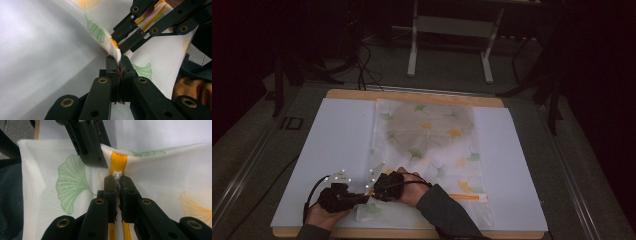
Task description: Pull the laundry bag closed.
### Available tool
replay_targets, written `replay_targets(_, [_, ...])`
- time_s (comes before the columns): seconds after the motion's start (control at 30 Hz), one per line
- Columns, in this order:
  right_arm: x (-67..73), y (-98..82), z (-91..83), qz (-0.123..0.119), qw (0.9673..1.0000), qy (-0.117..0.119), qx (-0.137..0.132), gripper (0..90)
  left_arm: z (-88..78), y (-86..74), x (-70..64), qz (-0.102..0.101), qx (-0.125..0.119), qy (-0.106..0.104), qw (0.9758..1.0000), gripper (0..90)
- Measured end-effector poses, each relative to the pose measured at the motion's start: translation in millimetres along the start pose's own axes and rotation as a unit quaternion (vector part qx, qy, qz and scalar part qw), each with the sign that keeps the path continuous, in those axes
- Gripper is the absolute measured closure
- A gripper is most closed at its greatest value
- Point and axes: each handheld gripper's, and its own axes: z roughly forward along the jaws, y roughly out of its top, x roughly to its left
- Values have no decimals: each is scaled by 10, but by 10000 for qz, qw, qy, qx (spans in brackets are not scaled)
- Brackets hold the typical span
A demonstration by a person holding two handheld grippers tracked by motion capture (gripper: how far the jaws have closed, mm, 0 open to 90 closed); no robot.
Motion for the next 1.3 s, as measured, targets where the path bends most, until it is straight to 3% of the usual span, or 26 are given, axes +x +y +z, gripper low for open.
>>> replay_targets(0.43, [37, 22, -56, -142, 9998, -138, 89, 853, -54, -6, 28, -58, -163, -141, 9997, 888])
replay_targets(1.3, [62, -33, -116, -135, 9989, -190, 398, 864, -68, -13, 41, -113, -234, -250, 9993, 888])
